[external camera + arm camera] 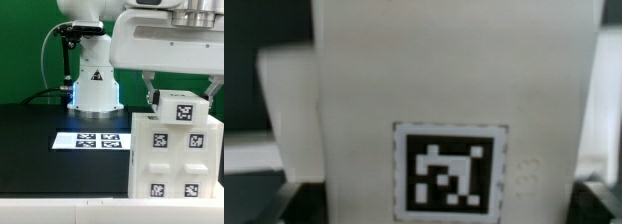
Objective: Assemble cabinet
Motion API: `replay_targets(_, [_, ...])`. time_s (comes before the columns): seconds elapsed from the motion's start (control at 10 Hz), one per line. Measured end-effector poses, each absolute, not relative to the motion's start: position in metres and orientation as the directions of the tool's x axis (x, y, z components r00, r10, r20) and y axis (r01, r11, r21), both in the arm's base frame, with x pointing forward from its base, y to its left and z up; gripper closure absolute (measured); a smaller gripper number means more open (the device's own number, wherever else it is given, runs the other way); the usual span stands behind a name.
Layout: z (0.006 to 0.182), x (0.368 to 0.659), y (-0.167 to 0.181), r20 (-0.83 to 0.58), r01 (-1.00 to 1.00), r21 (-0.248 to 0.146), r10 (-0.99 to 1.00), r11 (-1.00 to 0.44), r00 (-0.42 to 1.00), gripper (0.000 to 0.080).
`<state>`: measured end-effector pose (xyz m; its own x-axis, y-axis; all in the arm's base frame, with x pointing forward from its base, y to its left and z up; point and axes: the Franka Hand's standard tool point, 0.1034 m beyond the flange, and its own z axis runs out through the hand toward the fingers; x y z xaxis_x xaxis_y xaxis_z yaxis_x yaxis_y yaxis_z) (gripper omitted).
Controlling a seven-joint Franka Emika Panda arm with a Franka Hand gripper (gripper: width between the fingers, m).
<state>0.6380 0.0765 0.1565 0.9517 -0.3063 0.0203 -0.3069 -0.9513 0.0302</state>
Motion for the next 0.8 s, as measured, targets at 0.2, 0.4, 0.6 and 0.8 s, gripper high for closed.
replay_targets(0.2, [0.1568, 0.6381, 0.0726, 0.022, -0.532, 0.021, -0.532, -0.847, 0.847, 0.0242])
replay_targets(0.4, [0.1571, 0.6398, 0.0737, 0.024, -0.594, 0.013, -0.593, -0.805, 0.805, 0.0242])
replay_targets(0.6, [0.1572, 0.6399, 0.0728, 0.026, -0.715, 0.009, -0.714, -0.700, 0.700, 0.0242])
replay_targets(0.8, [0.1566, 0.6377, 0.0710, 0.026, -0.867, 0.003, -0.867, -0.498, 0.498, 0.0242])
